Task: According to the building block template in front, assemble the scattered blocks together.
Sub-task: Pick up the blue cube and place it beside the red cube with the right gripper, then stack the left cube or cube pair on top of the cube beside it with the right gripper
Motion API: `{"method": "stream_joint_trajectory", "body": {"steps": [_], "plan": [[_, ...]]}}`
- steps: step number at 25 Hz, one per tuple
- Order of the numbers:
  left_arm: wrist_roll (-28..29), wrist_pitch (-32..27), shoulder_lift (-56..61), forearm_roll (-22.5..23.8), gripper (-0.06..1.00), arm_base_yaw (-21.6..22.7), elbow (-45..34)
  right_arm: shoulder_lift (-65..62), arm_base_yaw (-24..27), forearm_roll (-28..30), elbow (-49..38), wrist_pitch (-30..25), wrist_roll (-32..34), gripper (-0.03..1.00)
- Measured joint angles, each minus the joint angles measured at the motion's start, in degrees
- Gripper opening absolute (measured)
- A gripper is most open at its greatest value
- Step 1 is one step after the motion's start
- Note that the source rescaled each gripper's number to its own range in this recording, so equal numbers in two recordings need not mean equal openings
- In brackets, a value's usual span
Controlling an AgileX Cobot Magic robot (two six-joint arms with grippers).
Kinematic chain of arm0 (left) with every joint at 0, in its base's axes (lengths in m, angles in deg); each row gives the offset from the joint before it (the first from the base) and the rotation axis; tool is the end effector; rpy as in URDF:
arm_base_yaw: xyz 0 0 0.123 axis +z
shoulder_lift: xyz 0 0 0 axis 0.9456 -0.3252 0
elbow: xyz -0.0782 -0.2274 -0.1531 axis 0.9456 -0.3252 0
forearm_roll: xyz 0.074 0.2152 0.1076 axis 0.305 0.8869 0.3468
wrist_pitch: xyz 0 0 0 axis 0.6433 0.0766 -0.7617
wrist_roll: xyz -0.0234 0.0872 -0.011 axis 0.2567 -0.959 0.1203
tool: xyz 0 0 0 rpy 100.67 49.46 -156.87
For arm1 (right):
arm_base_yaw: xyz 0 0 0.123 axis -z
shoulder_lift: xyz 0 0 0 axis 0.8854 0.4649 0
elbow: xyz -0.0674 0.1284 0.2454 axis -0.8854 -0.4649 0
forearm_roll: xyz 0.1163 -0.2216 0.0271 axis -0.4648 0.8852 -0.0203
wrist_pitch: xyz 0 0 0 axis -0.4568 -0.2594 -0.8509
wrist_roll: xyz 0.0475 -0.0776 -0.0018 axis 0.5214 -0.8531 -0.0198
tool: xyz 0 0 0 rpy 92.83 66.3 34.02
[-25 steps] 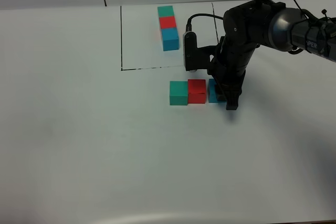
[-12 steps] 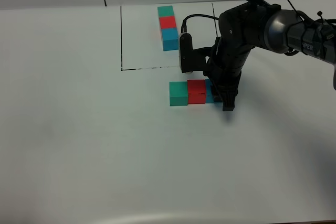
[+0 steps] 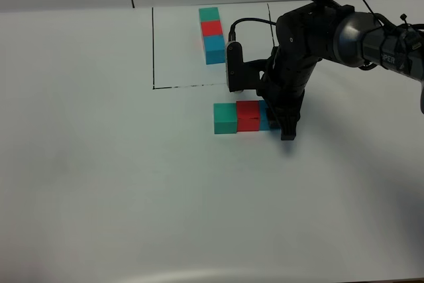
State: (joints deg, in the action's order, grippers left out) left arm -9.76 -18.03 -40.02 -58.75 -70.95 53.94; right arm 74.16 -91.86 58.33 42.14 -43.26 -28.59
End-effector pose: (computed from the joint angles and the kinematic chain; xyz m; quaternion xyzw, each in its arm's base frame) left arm -0.0067 -0.0062 0.2786 -0.0010 0.8515 -0.0398 0.5229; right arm 0.3837 0.2177 0.1306 -0.7206 0.6861 -0.0290 0.0959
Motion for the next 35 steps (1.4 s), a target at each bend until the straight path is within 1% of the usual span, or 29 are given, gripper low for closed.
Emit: {"method": "stream_joint_trajectory", "body": {"steps": [7,9,10,14,16,19,23,25,27,29,33,35], "plan": [[0.0,0.0,0.0,0.0,0.38,0.0,0.0,0.0,0.0,0.0,0.0,-0.3,-0.1,0.03],[0.0,0.0,0.0,0.0,0.38,0.0,0.0,0.0,0.0,0.0,0.0,-0.4,-0.1,0.06],[0.0,0.0,0.0,0.0,0.38,0.0,0.0,0.1,0.0,-0.4,0.0,-0.9,-0.1,0.09],[0.0,0.0,0.0,0.0,0.38,0.0,0.0,0.5,-0.3,-1.4,-0.5,-2.5,0.9,0.38],[0.0,0.0,0.0,0.0,0.38,0.0,0.0,-0.2,-0.4,-1.6,-0.5,-3.1,2.6,0.50],[0.0,0.0,0.0,0.0,0.38,0.0,0.0,-2.7,-0.4,-1.6,-0.9,-4.0,5.3,0.58],[0.0,0.0,0.0,0.0,0.38,0.0,0.0,-8.3,0.8,-1.2,-6.1,-2.7,8.3,0.60],[0.0,0.0,0.0,0.0,0.38,0.0,0.0,-12.6,2.5,-0.8,-11.4,0.5,10.5,0.60],[0.0,0.0,0.0,0.0,0.38,0.0,0.0,-17.4,4.7,-0.8,-17.4,4.8,14.4,0.61],[0.0,0.0,0.0,0.0,0.38,0.0,0.0,-23.6,6.8,-0.6,-24.0,10.2,19.5,0.66],[0.0,0.0,0.0,0.0,0.38,0.0,0.0,-37.4,11.2,-0.6,-37.8,20.0,31.9,0.76],[0.0,0.0,0.0,0.0,0.38,0.0,0.0,-44.3,12.9,-0.6,-44.2,23.9,37.3,0.78]]}}
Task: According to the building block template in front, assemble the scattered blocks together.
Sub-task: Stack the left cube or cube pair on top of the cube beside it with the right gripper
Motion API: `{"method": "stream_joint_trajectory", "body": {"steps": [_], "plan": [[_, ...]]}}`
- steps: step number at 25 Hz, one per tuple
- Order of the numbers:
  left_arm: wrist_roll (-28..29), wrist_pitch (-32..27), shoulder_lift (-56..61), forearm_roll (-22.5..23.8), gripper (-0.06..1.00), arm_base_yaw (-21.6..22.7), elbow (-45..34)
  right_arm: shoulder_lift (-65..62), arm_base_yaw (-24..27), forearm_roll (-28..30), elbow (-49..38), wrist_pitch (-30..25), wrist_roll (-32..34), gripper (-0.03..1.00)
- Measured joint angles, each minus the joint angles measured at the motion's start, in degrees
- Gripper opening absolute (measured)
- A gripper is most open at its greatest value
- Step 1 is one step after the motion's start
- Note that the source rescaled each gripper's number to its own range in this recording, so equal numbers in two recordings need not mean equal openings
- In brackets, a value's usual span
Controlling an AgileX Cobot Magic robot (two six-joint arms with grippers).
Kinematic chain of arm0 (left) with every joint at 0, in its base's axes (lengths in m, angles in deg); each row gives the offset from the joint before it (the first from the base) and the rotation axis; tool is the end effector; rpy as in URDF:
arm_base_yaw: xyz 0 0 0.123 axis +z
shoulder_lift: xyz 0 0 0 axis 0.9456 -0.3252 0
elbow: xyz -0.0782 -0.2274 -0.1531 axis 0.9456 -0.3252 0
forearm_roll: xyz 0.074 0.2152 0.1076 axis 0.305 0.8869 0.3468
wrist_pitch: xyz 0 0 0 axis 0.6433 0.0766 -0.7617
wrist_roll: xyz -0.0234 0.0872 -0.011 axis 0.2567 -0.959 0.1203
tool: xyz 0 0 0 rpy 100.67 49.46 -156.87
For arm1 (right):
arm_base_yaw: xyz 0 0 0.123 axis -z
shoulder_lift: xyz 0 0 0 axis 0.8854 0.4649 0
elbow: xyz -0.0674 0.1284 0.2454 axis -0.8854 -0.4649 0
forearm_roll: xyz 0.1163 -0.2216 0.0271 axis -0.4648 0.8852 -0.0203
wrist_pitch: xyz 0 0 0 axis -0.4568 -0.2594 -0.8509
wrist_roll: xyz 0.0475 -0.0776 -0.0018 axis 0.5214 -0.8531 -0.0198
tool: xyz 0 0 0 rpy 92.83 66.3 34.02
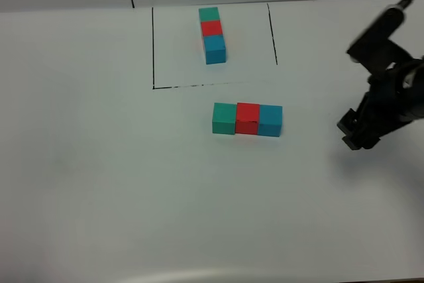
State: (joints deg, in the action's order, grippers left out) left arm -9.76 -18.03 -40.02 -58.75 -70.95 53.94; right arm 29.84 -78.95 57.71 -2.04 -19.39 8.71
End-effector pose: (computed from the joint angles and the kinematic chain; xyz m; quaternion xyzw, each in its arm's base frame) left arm -0.0067 -0.0062 0.2786 -0.0010 0.8515 -0.0398 0.5229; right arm 0.2643 0.0795 0.2248 -0.3421 0.8888 -0.0211 0.3043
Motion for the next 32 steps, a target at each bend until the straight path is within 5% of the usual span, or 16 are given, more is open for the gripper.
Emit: {"method": "stream_joint_trajectory", "body": {"steps": [7,12,17,23,32], "plan": [[0.0,0.0,0.0,0.0,0.38,0.0,0.0,-17.7,2.9,-0.2,-12.2,3.3,11.2,0.79],[0.0,0.0,0.0,0.0,0.38,0.0,0.0,-19.4,3.0,-0.2,-13.4,3.4,12.0,0.80],[0.0,0.0,0.0,0.0,0.38,0.0,0.0,-15.9,3.0,0.0,-12.4,2.5,10.8,0.94],[0.0,0.0,0.0,0.0,0.38,0.0,0.0,-4.2,-3.0,0.6,-0.2,-7.5,0.8,1.00],[0.0,0.0,0.0,0.0,0.38,0.0,0.0,22.9,-13.9,1.1,31.2,-27.3,-17.5,1.00]]}}
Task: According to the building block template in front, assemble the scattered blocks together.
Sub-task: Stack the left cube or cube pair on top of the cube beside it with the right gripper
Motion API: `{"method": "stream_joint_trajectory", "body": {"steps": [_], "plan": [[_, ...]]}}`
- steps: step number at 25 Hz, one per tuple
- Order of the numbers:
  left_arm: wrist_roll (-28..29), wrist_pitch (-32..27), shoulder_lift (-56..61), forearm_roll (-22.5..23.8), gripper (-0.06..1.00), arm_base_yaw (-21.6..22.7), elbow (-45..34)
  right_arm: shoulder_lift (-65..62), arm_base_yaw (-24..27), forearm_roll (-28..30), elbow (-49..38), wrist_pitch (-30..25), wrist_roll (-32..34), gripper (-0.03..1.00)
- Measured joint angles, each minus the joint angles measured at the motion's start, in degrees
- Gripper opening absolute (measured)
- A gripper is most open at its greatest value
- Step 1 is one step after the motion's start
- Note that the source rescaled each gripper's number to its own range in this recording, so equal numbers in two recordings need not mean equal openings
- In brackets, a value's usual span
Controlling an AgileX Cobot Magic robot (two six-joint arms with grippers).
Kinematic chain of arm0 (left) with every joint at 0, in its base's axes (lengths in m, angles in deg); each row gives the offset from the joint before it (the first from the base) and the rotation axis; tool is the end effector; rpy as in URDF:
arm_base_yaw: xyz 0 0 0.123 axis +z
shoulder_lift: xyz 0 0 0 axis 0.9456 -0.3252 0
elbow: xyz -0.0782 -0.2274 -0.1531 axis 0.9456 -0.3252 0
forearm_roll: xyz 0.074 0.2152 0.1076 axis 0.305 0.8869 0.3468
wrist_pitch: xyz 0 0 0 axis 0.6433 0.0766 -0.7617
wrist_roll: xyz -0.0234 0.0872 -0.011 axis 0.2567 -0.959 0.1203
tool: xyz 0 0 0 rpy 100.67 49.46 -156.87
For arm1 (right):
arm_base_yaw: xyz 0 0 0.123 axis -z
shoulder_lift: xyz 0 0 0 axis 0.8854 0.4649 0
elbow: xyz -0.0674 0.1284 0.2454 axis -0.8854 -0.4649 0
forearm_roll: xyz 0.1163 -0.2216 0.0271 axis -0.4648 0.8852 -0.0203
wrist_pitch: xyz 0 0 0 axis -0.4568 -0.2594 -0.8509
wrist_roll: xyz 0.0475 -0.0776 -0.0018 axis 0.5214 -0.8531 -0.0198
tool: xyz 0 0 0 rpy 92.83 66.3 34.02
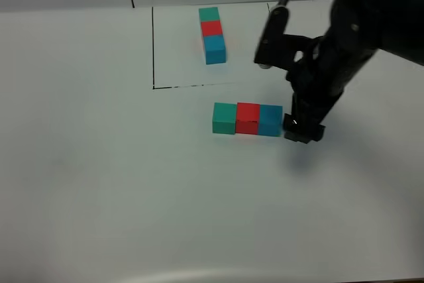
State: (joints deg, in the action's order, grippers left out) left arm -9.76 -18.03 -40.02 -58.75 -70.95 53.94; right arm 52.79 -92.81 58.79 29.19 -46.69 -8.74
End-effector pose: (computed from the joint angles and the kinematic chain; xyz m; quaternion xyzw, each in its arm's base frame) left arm -0.0067 -0.0062 0.2786 -0.0010 0.8515 -0.0398 0.5229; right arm 0.3222 0.1893 0.2243 -0.5966 0.7896 -0.0195 0.1422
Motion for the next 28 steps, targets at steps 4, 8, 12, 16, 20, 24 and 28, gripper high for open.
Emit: {"method": "stream_joint_trajectory", "body": {"steps": [4,8,12,16,20,24,28], "plan": [[0.0,0.0,0.0,0.0,0.38,0.0,0.0,10.6,-1.3,-0.8,11.3,-5.6,-3.2,0.99],[0.0,0.0,0.0,0.0,0.38,0.0,0.0,17.3,-1.8,-1.9,17.0,-6.7,-4.8,0.94],[0.0,0.0,0.0,0.0,0.38,0.0,0.0,20.3,-2.1,-3.7,18.3,-6.5,-8.0,0.93],[0.0,0.0,0.0,0.0,0.38,0.0,0.0,21.3,-2.7,-4.7,18.9,-4.6,-9.6,0.93],[0.0,0.0,0.0,0.0,0.38,0.0,0.0,22.6,-2.9,-5.7,18.9,-2.6,-9.7,0.93],[0.0,0.0,0.0,0.0,0.38,0.0,0.0,24.3,-2.9,-5.8,19.7,-2.6,-9.7,0.93],[0.0,0.0,0.0,0.0,0.38,0.0,0.0,25.0,-2.9,-5.9,21.7,-2.6,-9.7,0.92]]}}
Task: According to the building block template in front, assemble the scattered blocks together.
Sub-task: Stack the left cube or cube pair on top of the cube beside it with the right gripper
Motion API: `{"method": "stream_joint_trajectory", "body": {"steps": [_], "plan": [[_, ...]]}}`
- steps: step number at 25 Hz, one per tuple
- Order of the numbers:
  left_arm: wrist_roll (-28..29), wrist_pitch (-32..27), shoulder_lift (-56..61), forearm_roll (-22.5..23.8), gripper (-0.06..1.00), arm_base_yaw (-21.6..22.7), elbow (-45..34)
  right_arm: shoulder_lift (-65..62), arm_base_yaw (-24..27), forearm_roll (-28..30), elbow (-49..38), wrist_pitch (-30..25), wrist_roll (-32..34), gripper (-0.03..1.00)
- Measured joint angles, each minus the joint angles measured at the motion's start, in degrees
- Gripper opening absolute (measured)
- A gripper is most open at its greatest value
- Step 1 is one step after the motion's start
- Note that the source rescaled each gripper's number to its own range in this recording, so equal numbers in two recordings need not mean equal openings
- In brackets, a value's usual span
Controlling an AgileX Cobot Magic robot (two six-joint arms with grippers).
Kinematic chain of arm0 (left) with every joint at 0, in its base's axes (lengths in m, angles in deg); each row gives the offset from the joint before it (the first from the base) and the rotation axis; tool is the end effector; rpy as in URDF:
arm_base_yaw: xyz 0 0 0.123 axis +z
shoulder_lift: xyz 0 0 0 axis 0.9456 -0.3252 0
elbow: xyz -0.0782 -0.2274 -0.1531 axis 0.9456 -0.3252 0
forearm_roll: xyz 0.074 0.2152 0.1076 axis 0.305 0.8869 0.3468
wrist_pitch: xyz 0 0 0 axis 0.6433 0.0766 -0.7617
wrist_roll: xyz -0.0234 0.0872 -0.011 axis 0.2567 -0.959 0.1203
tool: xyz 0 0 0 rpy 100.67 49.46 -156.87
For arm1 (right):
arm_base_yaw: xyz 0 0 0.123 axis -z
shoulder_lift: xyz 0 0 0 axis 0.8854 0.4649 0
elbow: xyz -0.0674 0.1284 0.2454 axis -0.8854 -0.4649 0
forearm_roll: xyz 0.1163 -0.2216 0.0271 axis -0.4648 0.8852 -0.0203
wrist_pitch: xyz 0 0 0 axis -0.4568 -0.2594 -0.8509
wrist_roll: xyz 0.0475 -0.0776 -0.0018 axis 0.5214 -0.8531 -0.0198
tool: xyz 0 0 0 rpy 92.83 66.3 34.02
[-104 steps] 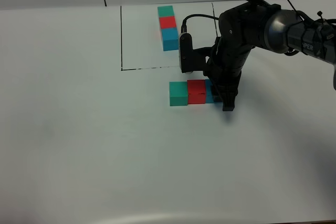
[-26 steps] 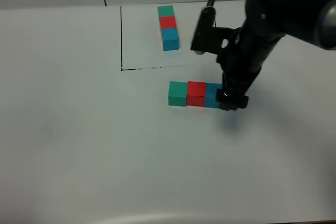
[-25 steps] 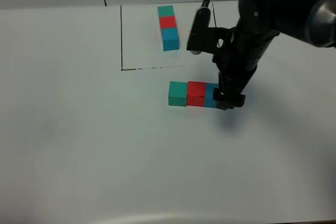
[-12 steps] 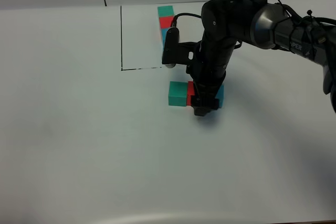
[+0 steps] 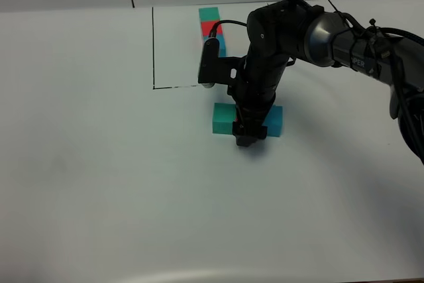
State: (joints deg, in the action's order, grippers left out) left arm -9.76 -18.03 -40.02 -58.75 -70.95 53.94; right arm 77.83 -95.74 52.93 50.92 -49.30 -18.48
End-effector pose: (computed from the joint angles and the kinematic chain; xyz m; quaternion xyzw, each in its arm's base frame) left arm -0.0067 -0.0062 0.2786 -0.0010 0.8515 -0.0398 0.5229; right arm 0.3813 0.2601 0.1382 -0.6643 0.7407 0.0240 0.0976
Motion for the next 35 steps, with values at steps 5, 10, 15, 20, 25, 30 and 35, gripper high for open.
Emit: {"method": "stream_joint_trajectory", "body": {"steps": [5,10,15,20,25,30,35], "plan": [[0.0,0.0,0.0,0.0,0.38,0.0,0.0,0.1,0.0,-0.2,0.5,0.0,0.0,0.92],[0.0,0.0,0.0,0.0,0.38,0.0,0.0,1.3,0.0,-0.2,0.5,0.0,0.0,0.79],[0.0,0.0,0.0,0.0,0.38,0.0,0.0,1.9,0.3,-0.3,0.5,0.0,0.3,0.50],[0.0,0.0,0.0,0.0,0.38,0.0,0.0,1.9,0.7,-0.1,0.6,0.0,0.6,0.02],[0.0,0.0,0.0,0.0,0.38,0.0,0.0,1.2,0.6,-0.2,0.6,-0.6,4.0,0.02],[0.0,0.0,0.0,0.0,0.38,0.0,0.0,-3.3,0.6,-0.4,0.6,-0.9,15.0,0.02],[0.0,0.0,0.0,0.0,0.38,0.0,0.0,-4.1,0.6,-0.6,0.6,-2.5,32.5,0.02]]}}
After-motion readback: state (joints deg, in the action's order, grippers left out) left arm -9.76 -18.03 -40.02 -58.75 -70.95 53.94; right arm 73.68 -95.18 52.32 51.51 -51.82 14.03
